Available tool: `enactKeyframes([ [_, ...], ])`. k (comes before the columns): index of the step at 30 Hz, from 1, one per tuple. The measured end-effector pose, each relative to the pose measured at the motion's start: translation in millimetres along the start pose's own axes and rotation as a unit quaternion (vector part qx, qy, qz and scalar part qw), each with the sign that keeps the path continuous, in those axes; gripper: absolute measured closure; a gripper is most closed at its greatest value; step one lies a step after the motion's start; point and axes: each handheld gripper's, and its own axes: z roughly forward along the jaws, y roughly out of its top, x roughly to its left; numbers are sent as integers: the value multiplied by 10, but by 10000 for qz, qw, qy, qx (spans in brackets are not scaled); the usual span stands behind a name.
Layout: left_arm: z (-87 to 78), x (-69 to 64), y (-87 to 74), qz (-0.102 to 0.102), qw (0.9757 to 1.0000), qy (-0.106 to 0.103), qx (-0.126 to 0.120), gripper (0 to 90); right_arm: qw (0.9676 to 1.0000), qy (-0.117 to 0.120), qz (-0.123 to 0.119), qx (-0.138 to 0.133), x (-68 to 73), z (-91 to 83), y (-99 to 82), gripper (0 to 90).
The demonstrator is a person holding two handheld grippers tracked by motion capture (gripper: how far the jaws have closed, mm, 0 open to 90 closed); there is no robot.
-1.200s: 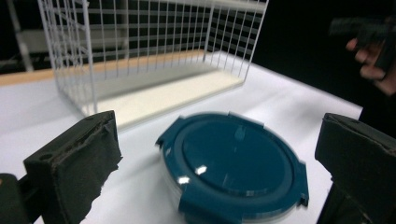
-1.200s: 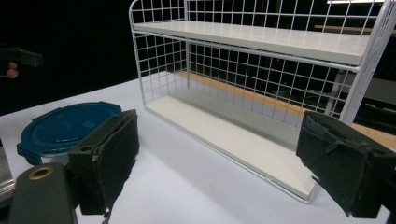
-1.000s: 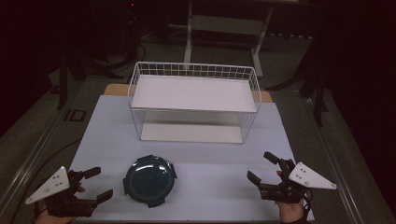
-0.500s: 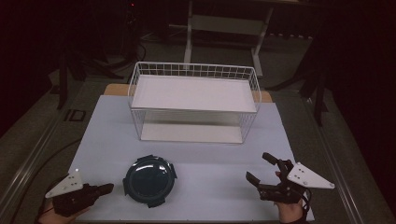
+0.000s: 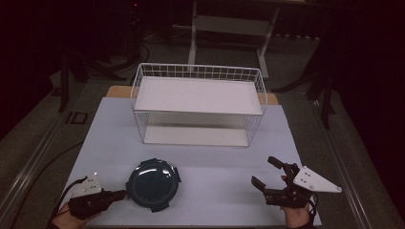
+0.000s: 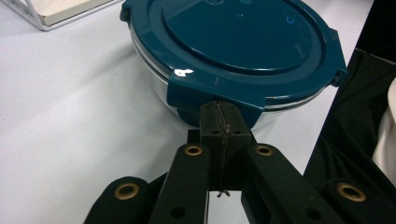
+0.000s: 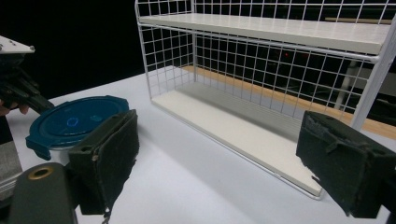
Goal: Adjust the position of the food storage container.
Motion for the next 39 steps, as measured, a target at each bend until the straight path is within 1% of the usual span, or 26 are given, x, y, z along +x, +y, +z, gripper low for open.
enactKeyframes([
  [1, 10, 6, 4, -42, 10000, -7, -8, 900, 10000, 8, 0, 21, 1, 5, -3, 127],
  [6, 59, -5, 52, -13, 10000, -26, 26, 900, 10000, 32, -12, 38, 8, 16, -7, 128],
  [9, 115, -2, 111, 47, 9999, -63, 93, 900, 10000, 40, -6, 49, 14, 22, -8, 127],
  [12, 171, 9, 179, 103, 9998, -38, 160, 900, 10000, 40, -19, 42, 14, 20, -7, 127],
  [15, 232, 30, 223, 91, 9998, -60, 139, 900, 10000, 55, -14, 48, 13, 19, -10, 128],
  [18, 299, 46, 257, 75, 9998, -152, 96, 900, 10000, 59, -33, 57, 17, 23, -12, 128],
  [21, 386, 51, 316, 94, 9998, -189, 70, 900, 9999, 95, -39, 85, 29, 40, -17, 128],
  [24, 392, 69, 340, 101, 9998, -167, 73, 900, 9999, 95, -55, 98, 30, 47, -19, 128],
  [26, 361, 83, 345, 45, 9999, -158, -28, 900, 9999, 101, -37, 91, 30, 43, -15, 128],
  [27, 361, 83, 345, 45, 9999, -158, -28, 900, 9999, 101, -37, 91, 30, 43, -15, 128],
  [28, 344, 95, 330, 20, 9999, -112, -7, 900, 9999, 88, -40, 73, 28, 39, -15, 128],
  [30, 368, 106, 310, -5, 9999, -131, 87, 900, 9999, 90, -11, 57, 18, 33, -17, 129],
  [31, 388, 100, 304, 19, 9998, -118, 144, 900, 9999, 94, -12, 63, 17, 33, -16, 129],
  [32, 388, 100, 304, 19, 9998, -118, 144, 900, 9999, 94, -12, 63, 17, 33, -16, 129],
  [33, 408, 86, 308, 23, 9998, -162, 133, 900, 9999, 87, -41, 59, 22, 28, -12, 128],
  [35, 403, 85, 323, -17, 9998, -198, 86, 900, 10000, 81, -28, 45, 24, 25, -9, 128],
  [36, 402, 74, 337, 20, 9999, -150, 78, 900, 10000, 81, -20, 43, 23, 25, -10, 129],
  [39, 404, 71, 340, 20, 9998, -146, 96, 900, 9999, 83, -32, 70, 23, 38, -16, 129],
])
